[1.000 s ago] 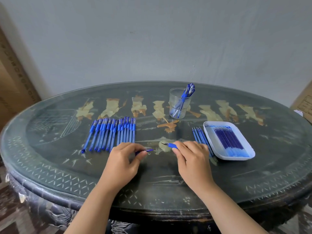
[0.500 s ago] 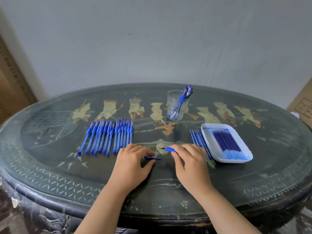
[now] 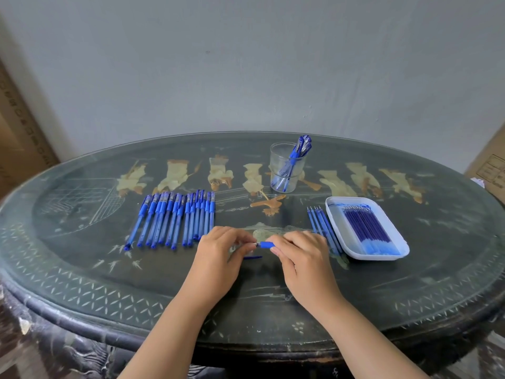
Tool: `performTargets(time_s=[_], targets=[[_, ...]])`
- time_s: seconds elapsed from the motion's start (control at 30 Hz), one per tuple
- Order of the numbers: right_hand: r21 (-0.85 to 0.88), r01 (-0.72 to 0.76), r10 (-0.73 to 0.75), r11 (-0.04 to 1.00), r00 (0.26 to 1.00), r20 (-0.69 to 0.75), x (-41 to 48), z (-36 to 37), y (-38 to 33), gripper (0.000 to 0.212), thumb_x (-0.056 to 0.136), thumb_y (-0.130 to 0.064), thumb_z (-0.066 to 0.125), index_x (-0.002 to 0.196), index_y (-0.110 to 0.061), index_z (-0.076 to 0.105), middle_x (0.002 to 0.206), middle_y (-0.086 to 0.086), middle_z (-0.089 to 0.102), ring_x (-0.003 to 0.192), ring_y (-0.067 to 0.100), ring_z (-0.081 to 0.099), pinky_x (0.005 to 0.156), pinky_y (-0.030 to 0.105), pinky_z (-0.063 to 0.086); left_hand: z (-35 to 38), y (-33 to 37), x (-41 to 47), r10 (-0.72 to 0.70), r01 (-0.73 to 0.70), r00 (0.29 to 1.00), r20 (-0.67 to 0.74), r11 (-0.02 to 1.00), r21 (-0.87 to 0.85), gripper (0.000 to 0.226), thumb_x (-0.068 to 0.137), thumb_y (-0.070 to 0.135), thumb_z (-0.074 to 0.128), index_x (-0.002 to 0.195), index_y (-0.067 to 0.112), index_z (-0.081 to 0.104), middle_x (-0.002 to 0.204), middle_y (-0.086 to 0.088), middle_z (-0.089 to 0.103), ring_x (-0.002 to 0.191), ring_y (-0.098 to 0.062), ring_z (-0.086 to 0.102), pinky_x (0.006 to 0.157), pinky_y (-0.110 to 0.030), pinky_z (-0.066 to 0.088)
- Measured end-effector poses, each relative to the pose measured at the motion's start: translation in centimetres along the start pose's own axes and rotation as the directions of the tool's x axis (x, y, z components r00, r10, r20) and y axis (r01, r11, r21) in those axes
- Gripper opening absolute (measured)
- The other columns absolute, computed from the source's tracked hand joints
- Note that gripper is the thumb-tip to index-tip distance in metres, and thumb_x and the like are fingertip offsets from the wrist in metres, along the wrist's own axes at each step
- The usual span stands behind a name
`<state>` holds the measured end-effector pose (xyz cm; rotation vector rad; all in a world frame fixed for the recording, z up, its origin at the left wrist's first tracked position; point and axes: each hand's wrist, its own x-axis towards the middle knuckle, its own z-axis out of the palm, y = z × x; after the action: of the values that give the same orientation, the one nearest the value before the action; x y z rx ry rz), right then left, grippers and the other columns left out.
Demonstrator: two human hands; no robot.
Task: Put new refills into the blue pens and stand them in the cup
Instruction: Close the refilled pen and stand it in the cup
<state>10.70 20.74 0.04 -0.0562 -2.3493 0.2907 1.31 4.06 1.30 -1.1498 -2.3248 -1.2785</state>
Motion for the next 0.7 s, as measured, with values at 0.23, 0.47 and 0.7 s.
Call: performTargets(time_s=[0.23, 0.47, 0.7], targets=[[0.012, 0.017, -0.017, 1.000, 0.999, -0.051, -0.1, 0.0, -0.2, 0.020, 0.093, -0.019, 0.055, 0.099, -0.019, 0.073, 0.081, -0.008, 0.058, 0.077, 0.016, 0.053, 0.071, 0.033, 0.037, -0.1, 0.2, -0.1, -0.071, 0.071, 0.997, -0.008, 0.995, 0.066, 0.056, 0.095, 0.063, 0.031, 0.084, 0.023, 0.069, 0.083, 0.019, 0.062, 0.083, -0.008, 0.057, 0.077, -0.042, 0.049], [0.016, 0.022, -0.021, 1.000, 0.999, -0.048, 0.0, -0.2, -0.3, 0.021, 0.092, -0.018, 0.056, 0.102, -0.022, 0.074, 0.082, -0.008, 0.059, 0.080, 0.015, 0.053, 0.075, 0.031, 0.036, -0.4, 0.6, -0.2, -0.031, 0.032, 0.999, 0.015, 0.999, -0.021, 0.021, 0.091, 0.043, 0.062, 0.092, 0.023, 0.069, 0.086, 0.022, 0.063, 0.086, -0.003, 0.058, 0.077, -0.029, 0.048], [-0.001, 0.016, -0.016, 1.000, 0.998, -0.055, 0.0, -0.1, -0.2, 0.021, 0.089, -0.013, 0.064, 0.104, -0.022, 0.074, 0.082, -0.008, 0.060, 0.080, 0.015, 0.054, 0.074, 0.030, 0.037, -0.8, 0.8, -0.3, -0.122, 0.128, 0.990, 0.071, 0.988, -0.083, 0.030, 0.083, 0.044, 0.070, 0.111, 0.032, 0.064, 0.093, 0.024, 0.064, 0.094, -0.004, 0.059, 0.084, -0.017, 0.045]])
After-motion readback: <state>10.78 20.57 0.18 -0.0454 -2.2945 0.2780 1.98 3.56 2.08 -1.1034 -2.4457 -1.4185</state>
